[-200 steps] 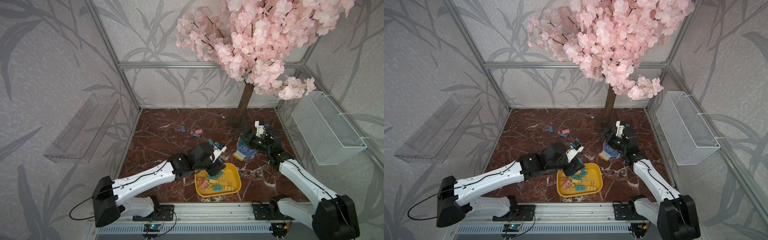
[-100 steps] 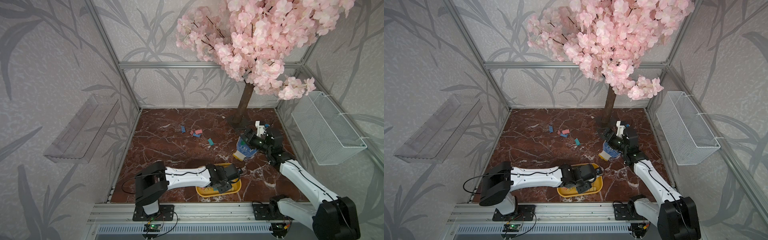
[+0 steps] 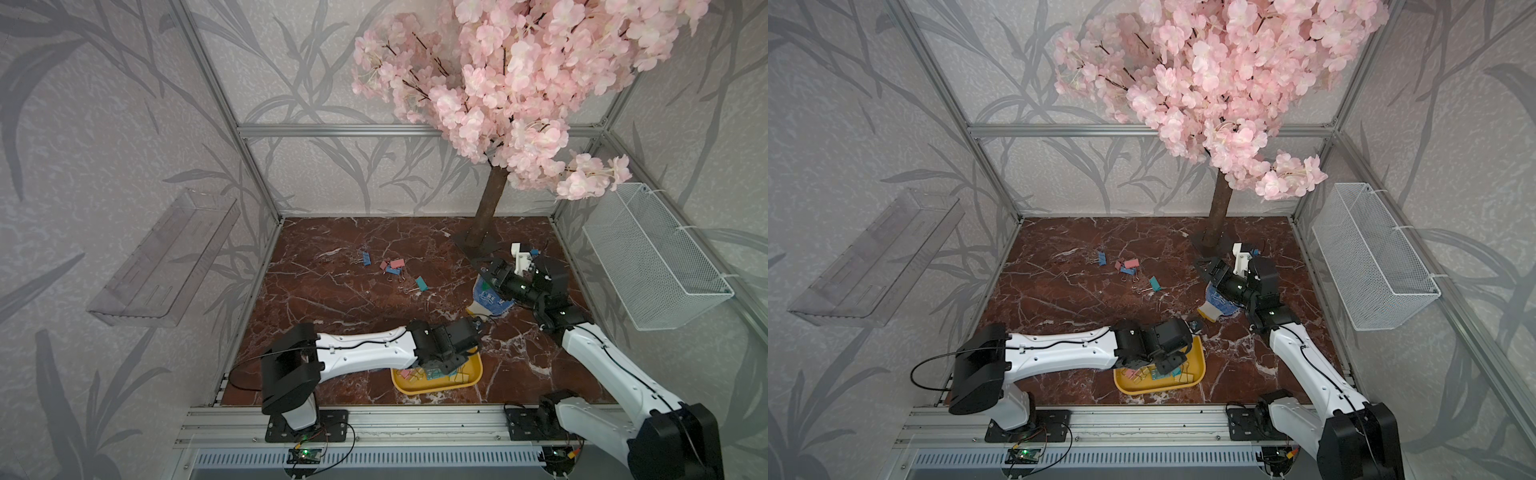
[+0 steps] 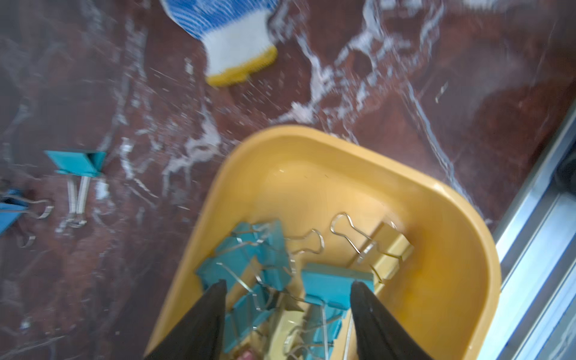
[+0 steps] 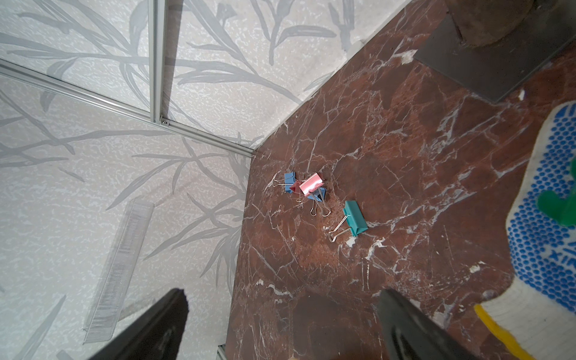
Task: Put the binder clips in the storage box
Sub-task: Place the binder clip in the storage box, then pick up the binder clip at the center of the board.
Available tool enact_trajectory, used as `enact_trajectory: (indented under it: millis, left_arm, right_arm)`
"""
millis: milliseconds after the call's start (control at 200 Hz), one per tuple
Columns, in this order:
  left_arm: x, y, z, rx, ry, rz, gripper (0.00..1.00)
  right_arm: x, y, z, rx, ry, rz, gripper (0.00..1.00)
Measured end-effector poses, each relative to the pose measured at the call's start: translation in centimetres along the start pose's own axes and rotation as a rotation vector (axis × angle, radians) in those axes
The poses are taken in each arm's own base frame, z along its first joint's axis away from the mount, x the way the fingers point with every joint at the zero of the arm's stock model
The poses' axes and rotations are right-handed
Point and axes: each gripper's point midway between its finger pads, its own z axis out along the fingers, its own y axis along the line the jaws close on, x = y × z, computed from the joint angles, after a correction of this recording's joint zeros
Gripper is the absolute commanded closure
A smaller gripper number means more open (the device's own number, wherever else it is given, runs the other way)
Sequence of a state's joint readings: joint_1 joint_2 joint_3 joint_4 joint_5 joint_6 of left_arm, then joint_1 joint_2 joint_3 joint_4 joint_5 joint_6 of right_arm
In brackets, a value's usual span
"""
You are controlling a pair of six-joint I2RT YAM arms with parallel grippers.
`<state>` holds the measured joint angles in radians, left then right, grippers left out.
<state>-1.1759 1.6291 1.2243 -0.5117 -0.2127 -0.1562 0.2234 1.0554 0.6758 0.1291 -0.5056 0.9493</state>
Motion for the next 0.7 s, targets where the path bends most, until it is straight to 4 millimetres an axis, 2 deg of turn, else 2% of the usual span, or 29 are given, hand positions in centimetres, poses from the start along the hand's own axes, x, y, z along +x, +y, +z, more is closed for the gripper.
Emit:
enact_trajectory:
  millis: [75,135,190,260,290,305,400,455,505,595,700]
  left_arm:
    - [-2.7,5.0,-1.4,-0.074,-0.084,-0.141,0.37]
    - [-4.3,10.7,-2.5,-0.162,-0.156,-0.291,0.37]
    - [-4.5,15.7,-3.2,-0.235,-0.204,-0.418,0.37]
    - [-3.5,22.9,-3.9,-0.323,-0.252,-0.606,0.37]
    - [-2.9,25.1,-4.0,-0.342,-0.266,-0.672,0.37]
    - [-2.4,26.7,-4.0,-0.357,-0.273,-0.715,0.37]
    - [1.2,33.9,-2.9,-0.425,-0.281,-0.91,0.37]
    - [3.2,36.5,-1.5,-0.429,-0.27,-0.993,0.37]
    - [5.3,38.2,0.7,-0.4,-0.24,-1.064,0.37]
    - [8.3,39.8,5.0,-0.319,-0.18,-1.154,0.38]
    - [10.4,40.6,9.2,-0.215,-0.135,-1.223,0.39]
  right_arm:
    - [0.4,0.6,0.0,-0.013,0.009,-0.01,0.01]
    - [0.8,1.2,0.1,-0.025,0.018,-0.02,0.01]
    - [1.2,1.7,0.3,-0.034,0.029,-0.026,0.01]
    - [1.9,2.1,0.5,-0.041,0.045,-0.033,0.01]
    - [2.1,2.2,0.5,-0.041,0.047,-0.035,0.01]
    - [2.2,2.2,0.6,-0.042,0.05,-0.036,0.01]
    - [2.9,2.6,0.8,-0.048,0.065,-0.041,0.01]
    - [3.1,2.7,0.9,-0.05,0.07,-0.042,0.01]
    - [3.3,2.9,0.9,-0.051,0.073,-0.042,0.01]
    - [3.8,3.0,1.2,-0.05,0.08,-0.037,0.01]
    - [4.6,3.1,1.8,-0.052,0.102,-0.035,0.01]
